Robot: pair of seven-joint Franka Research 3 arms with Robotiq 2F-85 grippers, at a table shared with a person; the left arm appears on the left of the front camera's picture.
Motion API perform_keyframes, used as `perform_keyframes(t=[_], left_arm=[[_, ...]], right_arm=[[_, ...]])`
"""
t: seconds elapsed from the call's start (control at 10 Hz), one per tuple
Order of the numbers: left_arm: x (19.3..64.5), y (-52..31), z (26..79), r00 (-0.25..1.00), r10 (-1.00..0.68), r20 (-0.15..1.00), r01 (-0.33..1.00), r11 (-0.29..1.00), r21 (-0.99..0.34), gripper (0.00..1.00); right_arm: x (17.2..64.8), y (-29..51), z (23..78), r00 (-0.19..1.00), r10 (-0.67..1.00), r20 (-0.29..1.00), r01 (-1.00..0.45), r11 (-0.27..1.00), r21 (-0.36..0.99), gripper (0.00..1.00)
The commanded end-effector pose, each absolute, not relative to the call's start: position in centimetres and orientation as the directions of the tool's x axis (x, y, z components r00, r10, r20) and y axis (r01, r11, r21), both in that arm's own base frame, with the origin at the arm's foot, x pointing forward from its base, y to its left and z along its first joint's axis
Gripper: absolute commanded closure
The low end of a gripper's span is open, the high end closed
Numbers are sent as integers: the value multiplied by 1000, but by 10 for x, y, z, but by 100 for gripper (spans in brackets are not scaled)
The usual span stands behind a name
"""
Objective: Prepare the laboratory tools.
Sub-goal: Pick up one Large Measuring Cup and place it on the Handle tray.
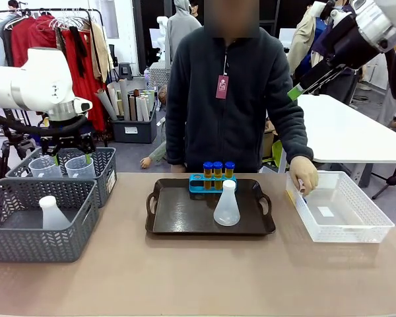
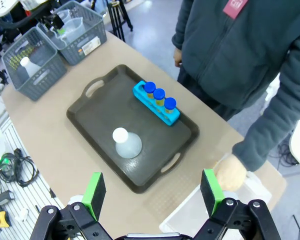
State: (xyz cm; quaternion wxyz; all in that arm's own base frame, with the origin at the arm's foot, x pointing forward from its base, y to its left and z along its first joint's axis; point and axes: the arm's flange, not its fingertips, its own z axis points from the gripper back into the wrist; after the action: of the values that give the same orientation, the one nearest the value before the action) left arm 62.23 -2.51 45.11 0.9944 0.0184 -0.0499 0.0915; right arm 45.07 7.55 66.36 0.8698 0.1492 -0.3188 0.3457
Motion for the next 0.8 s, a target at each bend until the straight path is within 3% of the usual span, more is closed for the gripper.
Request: perform_keyframes(t=[0.0,0.7], left_arm=[[627,-17,436,980,168,104,-168,986,-6,0],[644,-12,407,991,93,97,-95,995,8,0]], right_arm=[[451,76,665,554,504,662,-701,712,45,0],[451,76,665,554,504,662,-701,712,45,0]])
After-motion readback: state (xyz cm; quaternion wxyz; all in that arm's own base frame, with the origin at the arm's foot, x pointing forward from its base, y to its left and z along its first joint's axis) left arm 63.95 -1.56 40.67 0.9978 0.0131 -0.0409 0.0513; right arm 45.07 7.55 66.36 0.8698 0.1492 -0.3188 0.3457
